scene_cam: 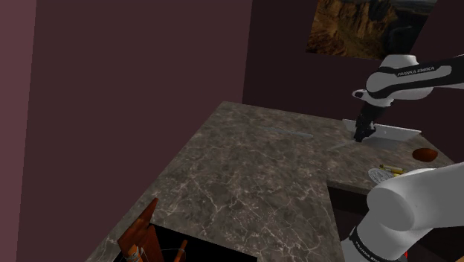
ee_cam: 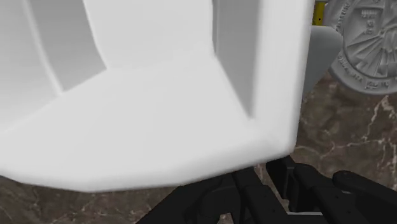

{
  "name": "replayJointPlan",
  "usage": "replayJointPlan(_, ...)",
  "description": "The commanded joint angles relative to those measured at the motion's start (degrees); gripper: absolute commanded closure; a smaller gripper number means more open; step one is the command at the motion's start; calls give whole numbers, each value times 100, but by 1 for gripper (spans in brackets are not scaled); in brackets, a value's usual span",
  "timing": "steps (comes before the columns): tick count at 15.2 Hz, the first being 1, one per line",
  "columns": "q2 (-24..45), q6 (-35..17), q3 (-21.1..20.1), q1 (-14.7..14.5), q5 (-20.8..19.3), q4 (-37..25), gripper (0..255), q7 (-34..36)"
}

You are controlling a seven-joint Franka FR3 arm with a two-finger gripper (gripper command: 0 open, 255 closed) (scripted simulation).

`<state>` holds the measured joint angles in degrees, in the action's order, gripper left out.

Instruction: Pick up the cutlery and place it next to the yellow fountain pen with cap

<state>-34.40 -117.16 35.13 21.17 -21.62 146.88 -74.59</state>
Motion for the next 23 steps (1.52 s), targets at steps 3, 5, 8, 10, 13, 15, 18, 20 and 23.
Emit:
replayJointPlan(3,334,-44,563,69,-80,-416,255,-650)
replayJointPlan(5,525,-77,855,70,-75,-638,255,-980)
replayJointPlan(8,862,-133,1329,6,2,-1012,255,-1496)
replayJointPlan(10,1127,-175,1678,-83,114,-1288,255,-1864)
replayJointPlan(13,1603,-238,2280,-302,407,-1739,255,-2475)
replayJointPlan(15,2008,-281,2758,-516,732,-2065,255,-2956)
replayJointPlan(18,2672,-322,3451,-853,1377,-2473,255,-3684)
replayJointPlan(20,2822,-489,3551,-905,1526,-2377,255,-3796)
replayJointPlan(23,3099,-736,3708,-990,1823,-2241,255,-4017)
